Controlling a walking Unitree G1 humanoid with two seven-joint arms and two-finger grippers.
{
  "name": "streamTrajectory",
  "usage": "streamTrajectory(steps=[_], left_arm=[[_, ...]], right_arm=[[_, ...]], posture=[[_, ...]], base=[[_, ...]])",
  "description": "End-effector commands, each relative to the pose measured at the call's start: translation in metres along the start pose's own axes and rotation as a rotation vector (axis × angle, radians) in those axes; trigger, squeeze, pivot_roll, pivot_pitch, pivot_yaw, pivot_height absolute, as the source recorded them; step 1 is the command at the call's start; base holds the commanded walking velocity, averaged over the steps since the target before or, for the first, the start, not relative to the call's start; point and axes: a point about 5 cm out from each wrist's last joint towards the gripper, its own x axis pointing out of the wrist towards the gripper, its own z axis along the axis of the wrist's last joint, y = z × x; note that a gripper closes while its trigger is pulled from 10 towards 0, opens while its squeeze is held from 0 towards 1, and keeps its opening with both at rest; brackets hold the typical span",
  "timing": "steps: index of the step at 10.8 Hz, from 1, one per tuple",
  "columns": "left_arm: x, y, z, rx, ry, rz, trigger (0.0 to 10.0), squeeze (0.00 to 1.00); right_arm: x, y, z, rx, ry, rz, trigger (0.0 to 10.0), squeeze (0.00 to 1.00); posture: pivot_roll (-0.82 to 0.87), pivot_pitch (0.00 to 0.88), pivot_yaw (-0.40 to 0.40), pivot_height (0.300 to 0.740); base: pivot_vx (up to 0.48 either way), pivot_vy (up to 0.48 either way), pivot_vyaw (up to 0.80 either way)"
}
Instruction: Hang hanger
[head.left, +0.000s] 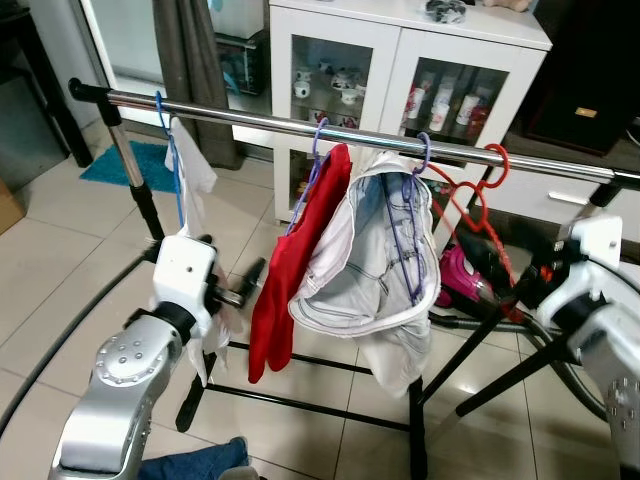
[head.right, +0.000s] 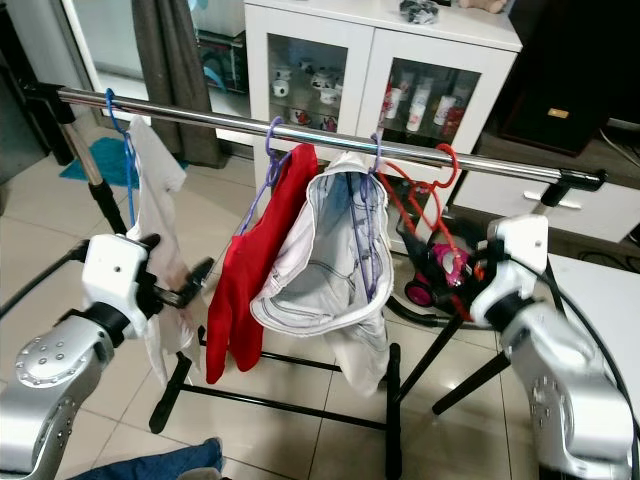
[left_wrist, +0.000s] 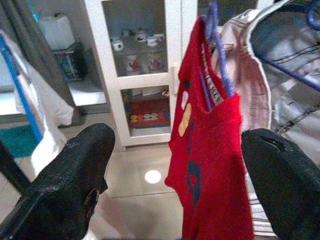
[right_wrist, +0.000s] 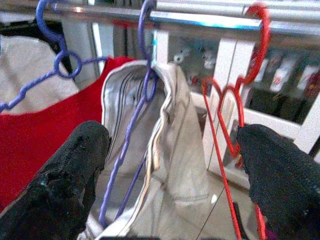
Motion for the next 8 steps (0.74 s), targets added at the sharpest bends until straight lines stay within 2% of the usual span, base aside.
streamTrajectory(steps=[1,3,6,7,8], left_arm=[[-0.001,0.000,-0.002,-0.006,0.005,0.014,10.0,0.00],[0.008,0.001,0.004,-0.014,-0.023,0.010,10.0,0.00],[0.006,0.010,-0.001,-0.008,-0.009,0.025,10.0,0.00],[0.008,0.015,0.001,-0.044,-0.023,0.044,10.0,0.00],[0.010,0.019,-0.001,-0.010,-0.008,0.057,10.0,0.00]], right_arm=[[-0.003,0.003,0.001,-0.022,-0.007,0.016,10.0,1.00],[-0.007,-0.003,0.002,-0.014,-0.018,-0.029,10.0,1.00],[-0.014,0.000,-0.002,-0.025,-0.005,-0.045,10.0,1.00],[-0.013,-0.001,0.001,-0.003,-0.021,-0.047,10.0,1.00],[-0.010,-0.004,0.002,-0.005,-0.028,-0.049,10.0,1.00]], posture=[[0.11,0.000,-0.065,0.740],[0.09,0.000,-0.042,0.740],[0.06,0.000,-0.028,0.740],[0.07,0.000,-0.034,0.740],[0.07,0.000,-0.031,0.740]], base=[[0.000,0.000,0.00],[0.000,0.000,0.00],[0.000,0.000,0.00],[0.000,0.000,0.00],[0.000,0.000,0.00]])
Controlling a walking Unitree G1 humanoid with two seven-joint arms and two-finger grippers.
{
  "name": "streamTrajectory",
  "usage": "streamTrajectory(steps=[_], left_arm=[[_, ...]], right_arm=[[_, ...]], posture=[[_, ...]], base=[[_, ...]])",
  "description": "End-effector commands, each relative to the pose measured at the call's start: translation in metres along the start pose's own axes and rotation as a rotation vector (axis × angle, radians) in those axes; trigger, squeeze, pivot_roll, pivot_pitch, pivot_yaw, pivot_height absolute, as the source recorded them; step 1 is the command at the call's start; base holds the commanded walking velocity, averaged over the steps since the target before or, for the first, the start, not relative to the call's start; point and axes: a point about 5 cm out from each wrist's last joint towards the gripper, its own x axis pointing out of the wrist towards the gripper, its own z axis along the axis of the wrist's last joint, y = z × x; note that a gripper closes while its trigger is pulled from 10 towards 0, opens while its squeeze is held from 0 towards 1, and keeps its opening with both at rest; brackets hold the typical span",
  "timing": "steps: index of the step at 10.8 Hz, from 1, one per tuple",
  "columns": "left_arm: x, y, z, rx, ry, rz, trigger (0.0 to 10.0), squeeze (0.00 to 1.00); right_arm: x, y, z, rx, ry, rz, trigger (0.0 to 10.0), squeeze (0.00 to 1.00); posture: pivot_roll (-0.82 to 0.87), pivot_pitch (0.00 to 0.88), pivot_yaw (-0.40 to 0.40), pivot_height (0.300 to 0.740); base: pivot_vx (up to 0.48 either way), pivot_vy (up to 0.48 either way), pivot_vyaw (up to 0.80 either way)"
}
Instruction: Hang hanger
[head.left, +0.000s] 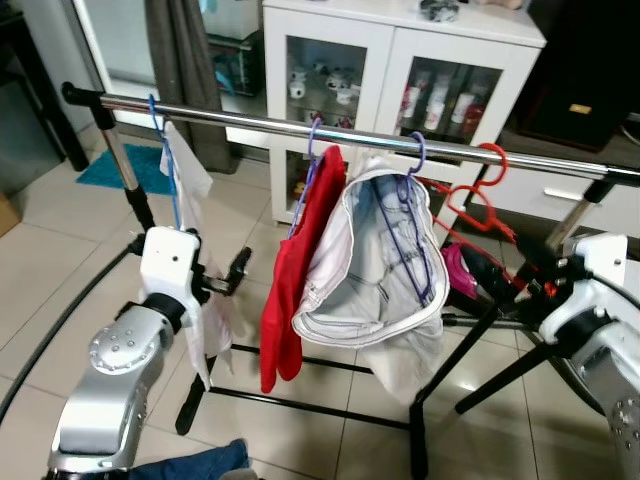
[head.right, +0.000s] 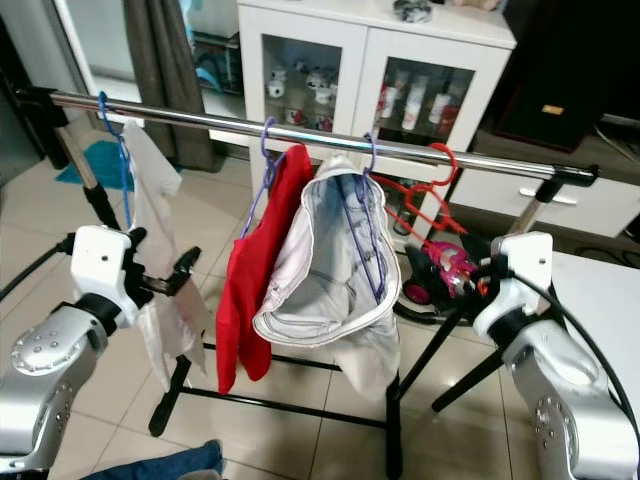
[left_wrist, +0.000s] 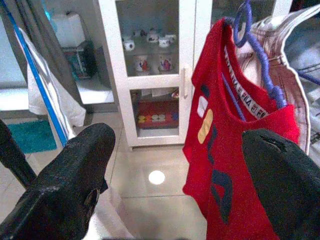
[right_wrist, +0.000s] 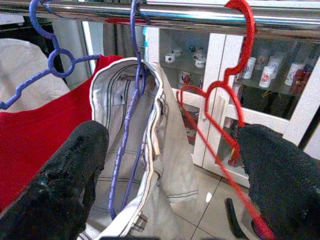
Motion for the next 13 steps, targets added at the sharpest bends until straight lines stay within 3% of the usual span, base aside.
streamTrajectory(steps=[1,3,5,6,8,12,13], left_arm=[[0.005,0.000,0.007,0.004,-0.026,-0.018,10.0,0.00],[0.010,0.001,0.008,0.010,-0.037,-0.021,10.0,0.00],[0.016,0.007,0.011,0.020,-0.047,-0.012,10.0,0.00],[0.021,0.012,0.008,0.018,-0.028,-0.010,10.0,0.00],[0.023,0.020,0.001,0.040,0.030,-0.002,10.0,0.00],[0.040,0.016,0.000,0.018,0.015,-0.043,10.0,0.00],[0.039,0.015,0.005,0.028,0.002,-0.045,10.0,0.00]], right_arm=[[-0.001,-0.007,0.005,-0.013,-0.018,-0.023,10.0,1.00],[-0.001,-0.012,0.008,-0.019,-0.033,-0.045,10.0,1.00],[0.014,-0.011,0.011,-0.025,-0.056,-0.032,10.0,1.00],[0.018,-0.013,0.012,-0.041,-0.062,-0.035,10.0,0.00],[0.014,-0.018,0.012,-0.045,-0.066,-0.032,10.0,0.00],[0.012,-0.021,0.003,-0.057,-0.068,-0.071,10.0,0.00],[0.012,-0.024,0.014,-0.017,-0.114,-0.041,10.0,0.00]], posture=[[0.04,0.000,-0.013,0.740],[0.06,0.000,-0.018,0.740],[0.07,0.000,-0.015,0.740],[0.07,0.000,-0.010,0.740],[0.07,0.000,-0.009,0.740],[0.03,0.000,0.024,0.740],[0.09,0.000,-0.032,0.740]], base=[[0.000,0.000,0.00],[0.000,0.000,0.00],[0.000,0.000,0.00],[0.000,0.000,0.00],[0.000,0.000,0.00],[0.000,0.000,0.00],[0.000,0.000,0.00]])
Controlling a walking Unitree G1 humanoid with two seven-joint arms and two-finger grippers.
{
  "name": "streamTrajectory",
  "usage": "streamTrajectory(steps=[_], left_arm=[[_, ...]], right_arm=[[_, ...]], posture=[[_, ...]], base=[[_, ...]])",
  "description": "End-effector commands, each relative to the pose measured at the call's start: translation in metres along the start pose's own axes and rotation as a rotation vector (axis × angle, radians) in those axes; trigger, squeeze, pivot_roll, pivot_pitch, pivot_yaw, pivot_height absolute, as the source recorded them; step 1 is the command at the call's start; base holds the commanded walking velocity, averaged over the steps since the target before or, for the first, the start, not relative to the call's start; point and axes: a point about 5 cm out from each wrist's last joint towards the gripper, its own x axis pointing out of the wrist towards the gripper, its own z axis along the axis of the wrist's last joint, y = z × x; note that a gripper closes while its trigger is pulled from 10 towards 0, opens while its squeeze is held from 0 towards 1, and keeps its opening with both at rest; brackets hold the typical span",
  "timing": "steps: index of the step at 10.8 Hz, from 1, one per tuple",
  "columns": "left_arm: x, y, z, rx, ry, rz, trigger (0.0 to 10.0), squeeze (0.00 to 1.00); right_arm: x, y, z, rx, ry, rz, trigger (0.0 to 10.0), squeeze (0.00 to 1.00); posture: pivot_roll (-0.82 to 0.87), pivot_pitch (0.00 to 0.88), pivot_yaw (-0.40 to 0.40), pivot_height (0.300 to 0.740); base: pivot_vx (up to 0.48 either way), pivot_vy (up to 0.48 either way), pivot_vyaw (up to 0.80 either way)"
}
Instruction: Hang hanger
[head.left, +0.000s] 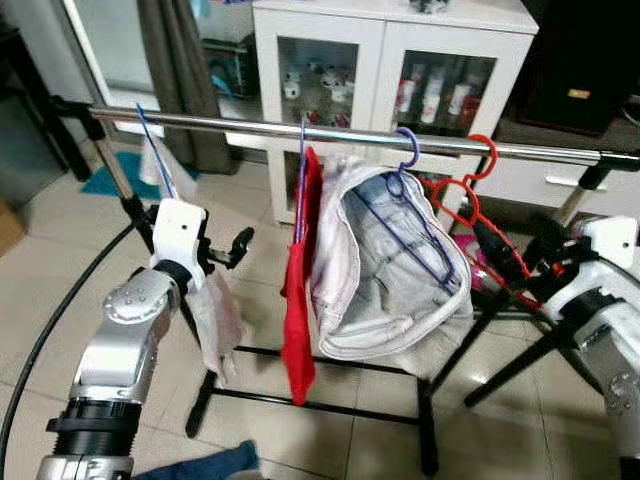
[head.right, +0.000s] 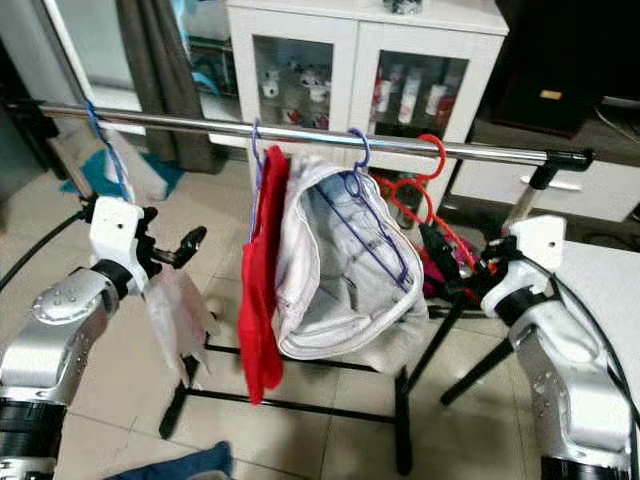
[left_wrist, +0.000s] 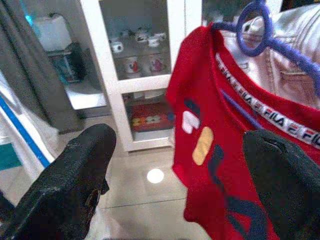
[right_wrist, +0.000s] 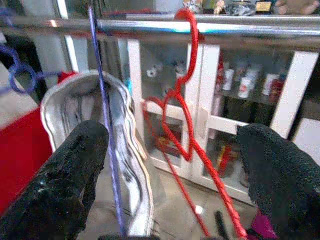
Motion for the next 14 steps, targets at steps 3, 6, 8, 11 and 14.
streamTrajectory(steps=[3,6,8,11,14], left_arm=[[0.006,0.004,0.002,0.021,-0.018,-0.020,10.0,0.00],[0.021,-0.025,0.008,0.083,-0.014,-0.278,10.0,0.00],[0.028,-0.035,0.021,0.119,-0.056,-0.368,10.0,0.00],[0.023,-0.026,0.011,0.173,0.010,-0.348,10.0,0.00],[0.016,-0.032,0.005,0.183,0.042,-0.395,10.0,0.00]], right_arm=[[0.002,0.009,-0.001,-0.044,0.007,0.062,10.0,0.00],[0.019,0.031,-0.003,-0.049,0.007,0.199,10.0,0.00],[0.027,0.044,0.004,-0.041,-0.011,0.274,10.0,0.00],[0.041,0.054,-0.002,-0.039,0.027,0.307,10.0,0.00],[0.104,0.074,-0.007,-0.054,0.110,0.271,10.0,0.00]], posture=[[0.04,0.000,0.012,0.740],[0.02,0.000,0.054,0.740],[0.01,0.000,0.070,0.740],[0.01,0.000,0.075,0.740],[0.05,0.000,0.020,0.740]], base=[[0.000,0.000,0.00],[0.000,0.000,0.00],[0.000,0.000,0.00],[0.000,0.000,0.00],[0.000,0.000,0.00]])
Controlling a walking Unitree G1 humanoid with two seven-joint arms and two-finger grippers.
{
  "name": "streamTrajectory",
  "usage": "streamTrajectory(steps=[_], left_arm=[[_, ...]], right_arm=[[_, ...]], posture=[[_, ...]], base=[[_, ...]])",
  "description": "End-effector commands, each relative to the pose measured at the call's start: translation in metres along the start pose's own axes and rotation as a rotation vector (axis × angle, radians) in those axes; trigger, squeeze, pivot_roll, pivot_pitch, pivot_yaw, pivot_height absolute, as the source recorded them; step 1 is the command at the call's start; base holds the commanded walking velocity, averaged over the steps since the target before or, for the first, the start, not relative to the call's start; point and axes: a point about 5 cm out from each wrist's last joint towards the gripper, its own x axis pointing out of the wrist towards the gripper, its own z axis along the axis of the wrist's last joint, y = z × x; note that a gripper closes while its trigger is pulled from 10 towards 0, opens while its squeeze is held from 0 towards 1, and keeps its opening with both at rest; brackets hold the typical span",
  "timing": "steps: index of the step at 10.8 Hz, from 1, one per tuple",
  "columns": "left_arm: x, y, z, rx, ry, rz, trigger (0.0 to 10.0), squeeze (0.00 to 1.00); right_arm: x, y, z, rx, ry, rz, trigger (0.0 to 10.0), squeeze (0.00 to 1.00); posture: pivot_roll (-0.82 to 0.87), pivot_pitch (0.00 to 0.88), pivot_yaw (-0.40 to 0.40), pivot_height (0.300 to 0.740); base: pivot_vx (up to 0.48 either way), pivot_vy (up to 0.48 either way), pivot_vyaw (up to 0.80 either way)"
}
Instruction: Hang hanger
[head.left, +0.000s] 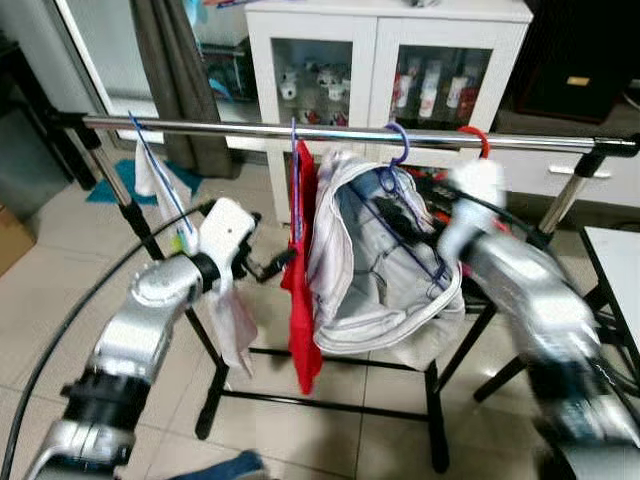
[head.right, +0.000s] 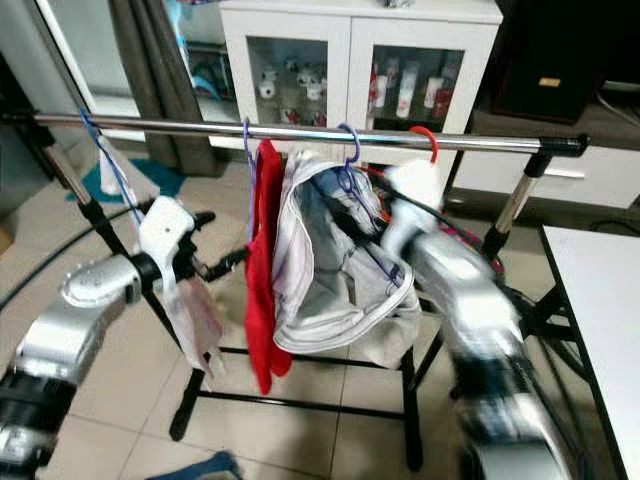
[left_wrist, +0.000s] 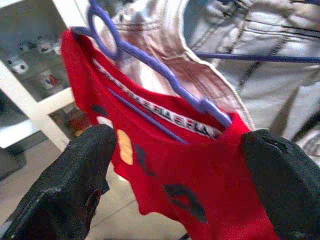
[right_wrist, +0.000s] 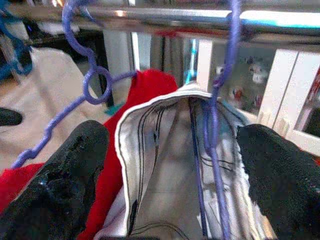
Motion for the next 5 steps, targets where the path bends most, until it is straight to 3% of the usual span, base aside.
streamTrajectory(steps=[1,3,5], left_arm=[[-0.002,-0.005,0.001,0.004,0.000,-0.005,10.0,0.00],[-0.006,-0.012,-0.001,-0.025,-0.004,-0.016,10.0,0.00],[-0.007,-0.016,-0.004,-0.020,0.016,-0.027,10.0,0.00]], right_arm=[[0.009,-0.002,0.009,-0.020,-0.012,-0.024,10.0,0.00],[0.023,-0.007,0.018,-0.002,-0.022,-0.068,10.0,0.00],[0.024,-0.007,0.013,0.003,-0.010,-0.063,10.0,0.00]], posture=[[0.06,0.000,0.005,0.740],[0.07,0.000,0.003,0.740],[0.07,0.000,0.006,0.740]], base=[[0.000,0.000,0.00],[0.000,0.000,0.00],[0.000,0.000,0.00]])
